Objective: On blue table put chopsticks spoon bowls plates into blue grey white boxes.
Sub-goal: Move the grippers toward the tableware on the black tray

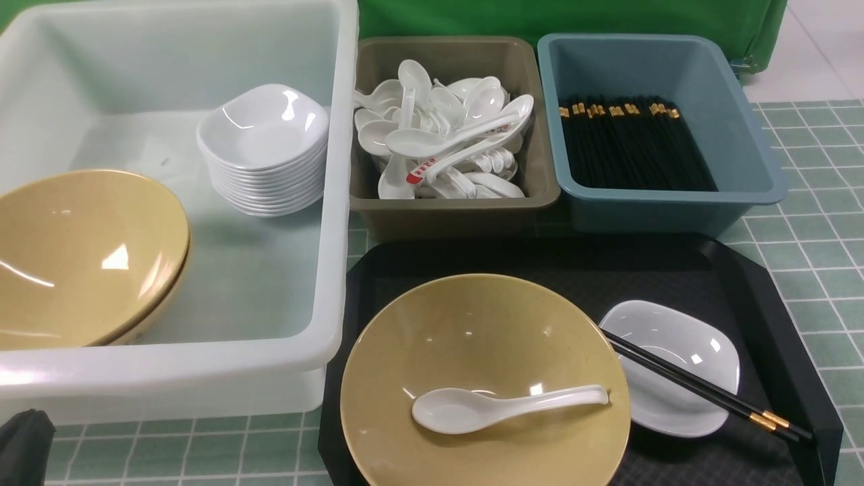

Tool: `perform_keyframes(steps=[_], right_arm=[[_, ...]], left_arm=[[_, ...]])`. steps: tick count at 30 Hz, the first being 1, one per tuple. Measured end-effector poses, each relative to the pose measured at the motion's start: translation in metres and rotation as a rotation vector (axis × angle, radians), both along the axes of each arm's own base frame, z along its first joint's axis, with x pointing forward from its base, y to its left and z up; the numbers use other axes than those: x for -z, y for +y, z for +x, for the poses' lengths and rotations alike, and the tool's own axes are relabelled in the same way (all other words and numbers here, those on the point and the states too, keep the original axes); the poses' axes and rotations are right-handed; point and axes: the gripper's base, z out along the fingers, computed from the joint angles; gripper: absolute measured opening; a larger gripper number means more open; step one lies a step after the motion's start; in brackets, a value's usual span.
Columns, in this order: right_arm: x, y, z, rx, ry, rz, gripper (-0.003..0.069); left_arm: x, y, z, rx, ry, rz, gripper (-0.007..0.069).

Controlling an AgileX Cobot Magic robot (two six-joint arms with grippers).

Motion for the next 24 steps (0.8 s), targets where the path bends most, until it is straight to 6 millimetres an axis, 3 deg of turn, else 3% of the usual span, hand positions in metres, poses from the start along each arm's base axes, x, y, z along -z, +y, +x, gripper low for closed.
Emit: perform_keyframes(steps=[4,6,8,9,10,11,13,16,24], right_arm=[[0.000,0.000,0.000,0.006,-0.003,0.025,0.0236],[0.000,0.001,0.000,0.033,-0.020,0.165,0.0236],[0.000,0.003,0.000,0.092,-0.056,0.517,0.0236],[0.000,0.004,0.000,0.097,-0.059,0.565,0.0236],[0.000,0.006,0.001,0.145,-0.081,0.849,0.0236],[-0.001,0.007,0.001,0.171,-0.091,0.987,0.0236],[-0.001,0.007,0.001,0.199,-0.101,1.122,0.0236],[0.000,0.008,0.001,0.207,-0.102,1.158,0.0236],[0.000,0.008,0.001,0.140,-0.076,0.926,0.0236]], left_arm=[[-0.001,-0.002,0.000,0.000,-0.013,-0.128,-0.0013],[-0.003,-0.005,0.001,-0.005,-0.040,-0.315,-0.0013],[-0.007,-0.007,0.001,-0.016,-0.076,-0.585,-0.0013],[-0.008,-0.007,0.001,-0.018,-0.083,-0.614,-0.0013],[-0.011,-0.009,0.001,-0.027,-0.110,-0.856,-0.0013],[-0.012,-0.009,0.002,-0.030,-0.118,-0.961,-0.0013],[-0.014,-0.010,0.002,-0.032,-0.125,-1.067,-0.0013],[-0.015,-0.010,0.002,-0.032,-0.132,-1.120,-0.0013],[-0.016,-0.011,0.001,-0.009,-0.126,-1.027,-0.0013]])
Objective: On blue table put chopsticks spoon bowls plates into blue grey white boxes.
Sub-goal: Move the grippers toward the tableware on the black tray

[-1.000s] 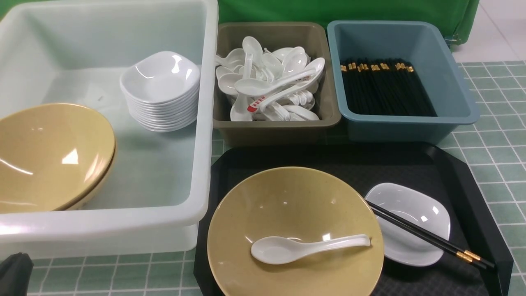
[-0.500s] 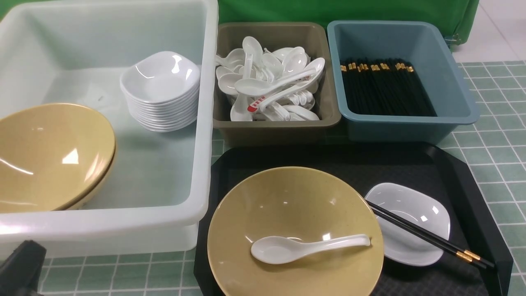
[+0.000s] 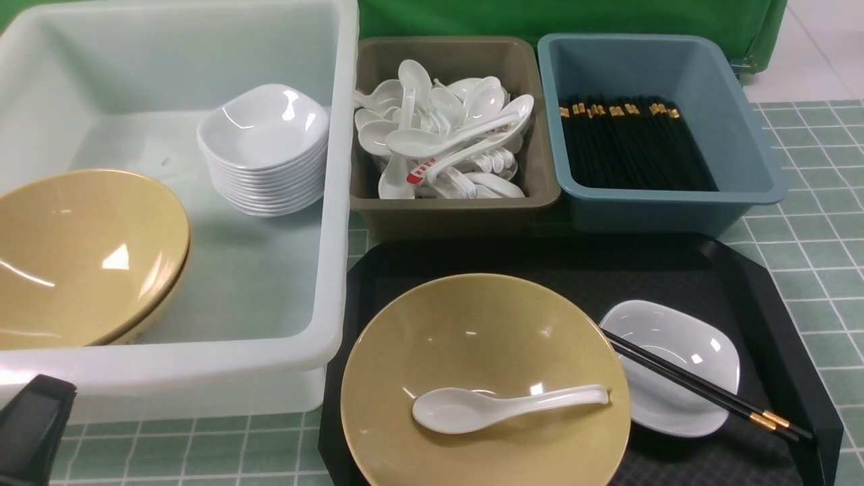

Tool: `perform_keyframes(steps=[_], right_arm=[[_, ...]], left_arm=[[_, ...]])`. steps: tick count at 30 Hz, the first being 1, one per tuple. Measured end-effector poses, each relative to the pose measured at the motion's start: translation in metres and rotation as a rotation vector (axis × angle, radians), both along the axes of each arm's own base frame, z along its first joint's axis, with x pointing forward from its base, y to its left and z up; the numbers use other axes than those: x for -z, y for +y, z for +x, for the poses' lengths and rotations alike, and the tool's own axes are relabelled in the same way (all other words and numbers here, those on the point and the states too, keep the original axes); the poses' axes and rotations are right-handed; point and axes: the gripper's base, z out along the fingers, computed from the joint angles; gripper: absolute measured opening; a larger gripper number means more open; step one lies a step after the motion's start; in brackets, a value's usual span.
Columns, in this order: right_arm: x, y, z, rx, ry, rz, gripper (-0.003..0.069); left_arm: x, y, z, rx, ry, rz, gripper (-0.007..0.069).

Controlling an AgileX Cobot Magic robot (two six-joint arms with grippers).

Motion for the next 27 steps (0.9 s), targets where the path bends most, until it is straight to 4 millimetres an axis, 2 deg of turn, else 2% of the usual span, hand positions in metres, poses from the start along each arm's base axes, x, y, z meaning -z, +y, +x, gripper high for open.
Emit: perform_keyframes(steps=[1,3,5,6,7,9,10,12,15,17,18,19,21,23,25,27], right_arm=[[0.000,0.001,0.000,-0.014,0.001,-0.016,0.0236],[-0.014,0.004,-0.002,-0.082,-0.025,-0.131,0.0227],[-0.039,0.006,-0.005,-0.133,-0.073,-0.251,0.0198],[-0.052,0.007,-0.006,-0.153,-0.095,-0.308,0.0178],[-0.055,0.007,-0.005,-0.159,-0.091,-0.321,0.0173],[-0.096,0.010,0.000,-0.240,-0.082,-0.518,0.0082],[-0.105,0.010,0.007,-0.271,-0.046,-0.562,0.0059],[-0.123,0.011,0.015,-0.323,-0.007,-0.640,0.0040],[-0.151,0.015,0.046,-0.503,0.149,-0.793,0.0036],[-0.161,0.016,0.055,-0.585,0.199,-0.851,0.0036],[-0.169,0.018,0.068,-0.694,0.270,-0.900,0.0036],[-0.168,0.018,0.072,-0.710,0.285,-0.900,0.0036],[-0.173,0.023,0.086,-0.851,0.338,-0.958,0.0036],[-0.172,0.032,0.095,-0.979,0.364,-1.003,0.0036],[-0.165,0.045,0.107,-1.141,0.411,-1.052,0.0036],[-0.160,0.052,0.111,-1.200,0.435,-1.081,0.0036]], left_arm=[[-0.005,-0.001,-0.001,0.015,-0.009,0.037,-0.0013],[-0.028,-0.004,-0.006,0.046,-0.070,0.182,-0.0013],[-0.057,-0.007,-0.012,0.064,-0.136,0.348,-0.0013],[-0.064,-0.008,-0.013,0.078,-0.135,0.419,-0.0013],[-0.069,-0.009,-0.015,0.086,-0.142,0.446,-0.0013],[-0.098,-0.012,-0.009,0.159,-0.060,0.661,-0.0013],[-0.104,-0.011,-0.003,0.188,0.000,0.725,-0.0013],[-0.116,-0.011,0.003,0.238,0.074,0.797,-0.0013],[-0.137,-0.008,0.021,0.358,0.284,0.931,-0.0013],[-0.141,-0.006,0.028,0.398,0.351,0.956,-0.0013],[-0.149,-0.005,0.034,0.464,0.440,1.010,-0.0013],[-0.150,-0.005,0.035,0.472,0.447,1.016,-0.0013],[-0.155,-0.007,0.046,0.573,0.504,1.084,-0.0013],[-0.156,-0.012,0.055,0.657,0.513,1.125,-0.0013],[-0.155,-0.026,0.067,0.794,0.492,1.174,-0.0013],[-0.155,-0.034,0.074,0.862,0.482,1.193,-0.0013]])
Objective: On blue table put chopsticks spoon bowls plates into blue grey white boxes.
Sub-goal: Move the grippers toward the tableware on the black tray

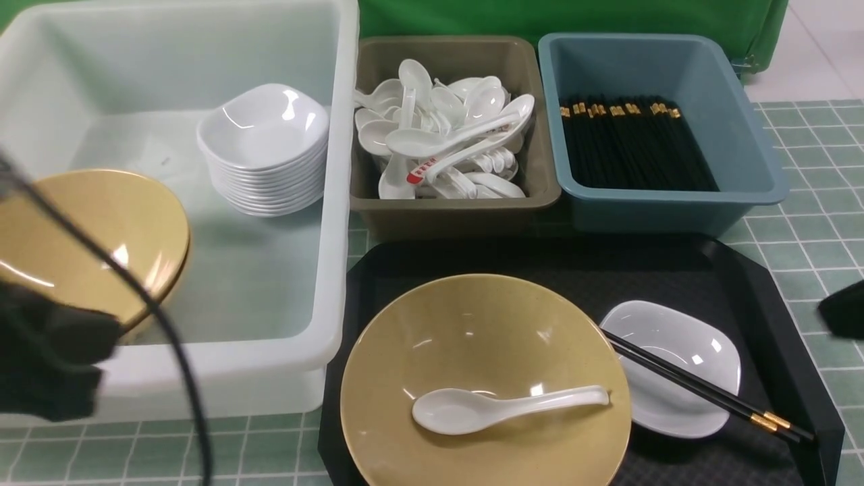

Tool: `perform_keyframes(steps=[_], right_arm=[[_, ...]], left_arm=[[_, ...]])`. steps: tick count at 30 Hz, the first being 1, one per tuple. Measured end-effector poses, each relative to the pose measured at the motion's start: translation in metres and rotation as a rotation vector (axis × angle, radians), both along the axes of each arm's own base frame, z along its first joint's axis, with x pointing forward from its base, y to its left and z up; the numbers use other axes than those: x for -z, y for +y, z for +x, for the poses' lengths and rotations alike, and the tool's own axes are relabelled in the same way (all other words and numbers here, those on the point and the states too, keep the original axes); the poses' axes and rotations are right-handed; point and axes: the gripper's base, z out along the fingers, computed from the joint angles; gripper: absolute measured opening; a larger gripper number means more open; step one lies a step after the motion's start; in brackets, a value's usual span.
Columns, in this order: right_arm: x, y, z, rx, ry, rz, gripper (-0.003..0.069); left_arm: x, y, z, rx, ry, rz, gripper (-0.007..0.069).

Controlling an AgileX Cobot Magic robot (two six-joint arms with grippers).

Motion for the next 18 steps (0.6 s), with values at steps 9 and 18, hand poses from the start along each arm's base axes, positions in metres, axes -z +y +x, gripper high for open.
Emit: perform_keyframes(steps=[9,18], right_arm=[[0.055,0.040,0.045,-0.098,0.167,-0.275,0.0113],[0.098,0.053,0.106,-0.044,0.312,-0.315,0.0494]], left_arm=[[-0.011,-0.087,0.049,0.372,0.070,0.039,-0.0013],[0.011,-0.129,0.077,0.486,0.147,0.086,-0.0013]])
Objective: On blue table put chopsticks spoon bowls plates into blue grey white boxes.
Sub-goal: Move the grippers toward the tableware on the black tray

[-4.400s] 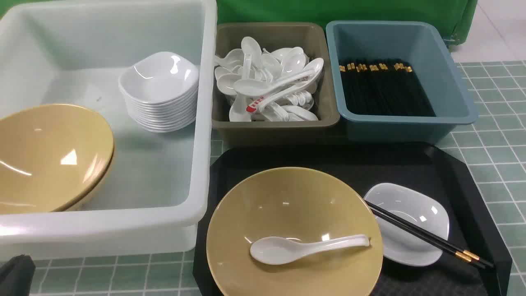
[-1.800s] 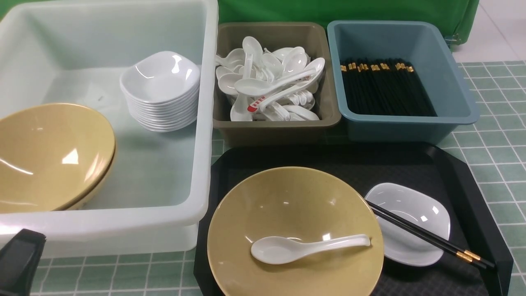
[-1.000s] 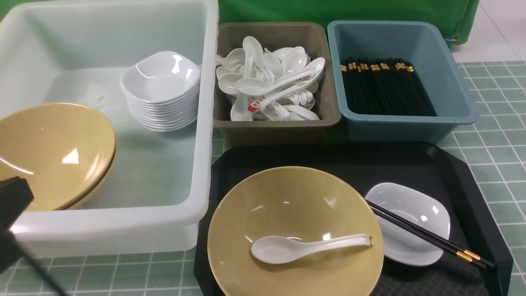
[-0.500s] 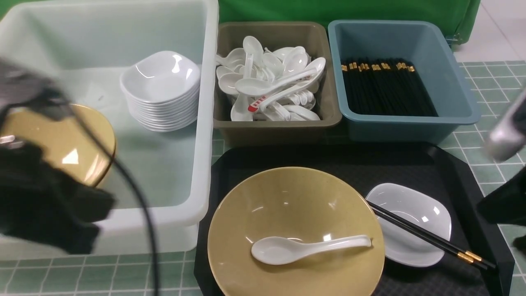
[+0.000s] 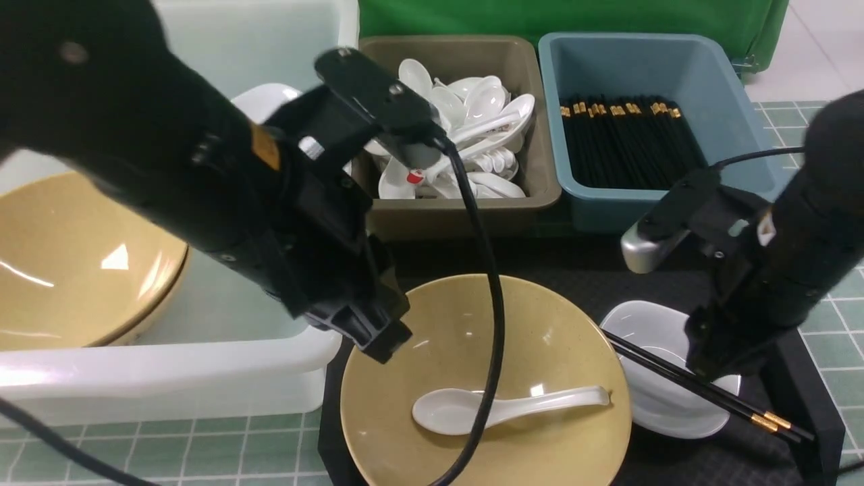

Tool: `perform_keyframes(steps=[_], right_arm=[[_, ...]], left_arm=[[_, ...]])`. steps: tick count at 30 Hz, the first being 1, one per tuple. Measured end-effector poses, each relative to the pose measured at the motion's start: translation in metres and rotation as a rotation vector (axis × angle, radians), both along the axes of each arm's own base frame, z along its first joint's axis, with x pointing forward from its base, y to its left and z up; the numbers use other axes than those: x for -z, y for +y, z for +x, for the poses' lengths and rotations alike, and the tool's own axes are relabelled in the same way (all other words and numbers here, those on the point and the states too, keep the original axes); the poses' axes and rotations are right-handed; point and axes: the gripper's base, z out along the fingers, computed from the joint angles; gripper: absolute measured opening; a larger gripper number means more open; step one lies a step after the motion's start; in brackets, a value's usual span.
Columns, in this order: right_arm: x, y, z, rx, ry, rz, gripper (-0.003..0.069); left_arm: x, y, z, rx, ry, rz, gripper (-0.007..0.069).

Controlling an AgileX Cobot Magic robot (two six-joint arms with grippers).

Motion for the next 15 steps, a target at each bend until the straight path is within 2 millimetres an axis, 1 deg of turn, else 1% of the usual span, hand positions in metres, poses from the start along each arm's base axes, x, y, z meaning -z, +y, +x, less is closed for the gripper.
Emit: perform_keyframes(steps=[1,5,8,10,12,15], right_arm=[[0.008,0.002,0.006,-0.015,0.022,-0.009,0.0512],[0.029,0.006,0.012,-0.042,0.090,-0.019,0.0515],[0.043,0.009,0.017,-0.048,0.125,-0.017,0.0480],[0.047,0.009,0.019,-0.048,0.128,-0.018,0.0455],[0.051,0.010,0.020,-0.049,0.133,-0.019,0.0374],[0.050,0.009,0.019,-0.050,0.150,-0.026,0.0207]], left_arm=[[0.004,-0.002,0.003,0.003,0.012,0.010,-0.0013],[0.009,-0.004,0.006,0.021,0.016,0.026,-0.0013],[0.010,-0.005,0.007,0.029,0.005,0.027,-0.0013],[0.010,-0.005,0.007,0.033,0.001,0.027,-0.0013],[0.009,-0.005,0.008,0.034,-0.005,0.025,-0.0013],[0.009,-0.005,0.008,0.035,-0.011,0.023,-0.0013]])
